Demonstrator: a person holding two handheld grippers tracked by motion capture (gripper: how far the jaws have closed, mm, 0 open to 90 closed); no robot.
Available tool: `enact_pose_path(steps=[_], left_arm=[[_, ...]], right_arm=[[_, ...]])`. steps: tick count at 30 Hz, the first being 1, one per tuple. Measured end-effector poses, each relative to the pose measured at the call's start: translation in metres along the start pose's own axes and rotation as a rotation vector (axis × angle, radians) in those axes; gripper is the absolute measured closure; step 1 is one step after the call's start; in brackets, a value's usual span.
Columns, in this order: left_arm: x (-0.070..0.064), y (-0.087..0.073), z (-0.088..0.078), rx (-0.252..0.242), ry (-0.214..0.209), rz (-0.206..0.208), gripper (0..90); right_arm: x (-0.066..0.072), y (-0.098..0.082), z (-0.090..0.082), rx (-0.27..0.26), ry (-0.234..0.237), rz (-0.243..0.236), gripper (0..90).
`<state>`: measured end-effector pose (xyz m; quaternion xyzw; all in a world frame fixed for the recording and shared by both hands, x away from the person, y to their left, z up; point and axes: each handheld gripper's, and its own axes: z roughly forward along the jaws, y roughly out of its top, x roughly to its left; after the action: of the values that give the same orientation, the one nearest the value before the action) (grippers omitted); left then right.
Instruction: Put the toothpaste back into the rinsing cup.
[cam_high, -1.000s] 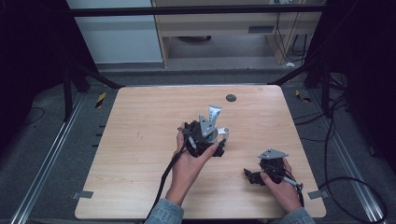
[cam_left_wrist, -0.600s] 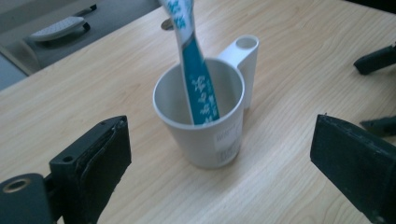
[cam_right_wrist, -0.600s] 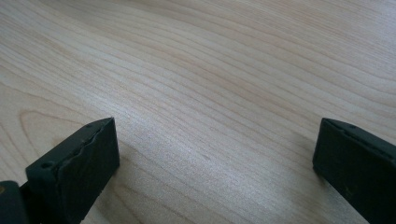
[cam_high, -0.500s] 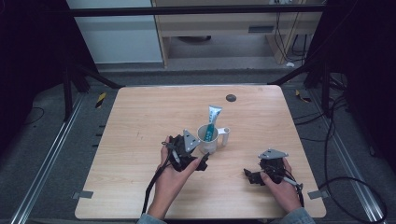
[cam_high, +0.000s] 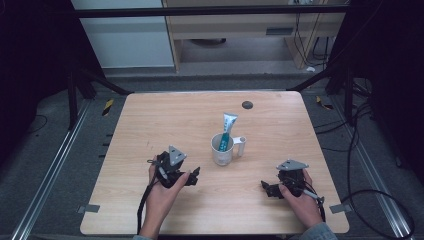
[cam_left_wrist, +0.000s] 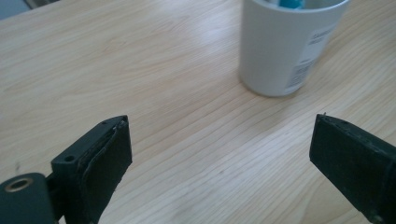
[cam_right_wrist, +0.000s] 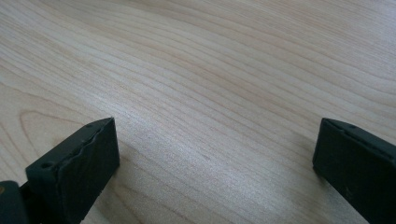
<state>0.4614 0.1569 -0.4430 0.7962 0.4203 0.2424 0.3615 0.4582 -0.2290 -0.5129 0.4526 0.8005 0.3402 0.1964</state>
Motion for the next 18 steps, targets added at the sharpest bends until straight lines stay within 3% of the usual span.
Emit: enact_pose_path(steps=[1,4,5,18], left_arm=[[0.01,-0.006,-0.001,0.004,0.004,-0.026,5.4],[0.019,-0.012,-0.002,0.006,0.017,-0.05,6.2],[0.031,-0.018,-0.005,0.007,0.038,-0.075,6.3],[0.079,-0.043,-0.003,0.054,0.126,-0.145,6.9]], right_arm=[[0.0,0.0,0.0,0.0,0.001,0.001,0.7],[0.0,0.0,0.0,0.0,0.001,0.0,0.7],[0.0,0.0,0.0,0.0,0.001,0.001,0.7],[0.0,0.0,0.0,0.0,0.0,0.0,0.7]])
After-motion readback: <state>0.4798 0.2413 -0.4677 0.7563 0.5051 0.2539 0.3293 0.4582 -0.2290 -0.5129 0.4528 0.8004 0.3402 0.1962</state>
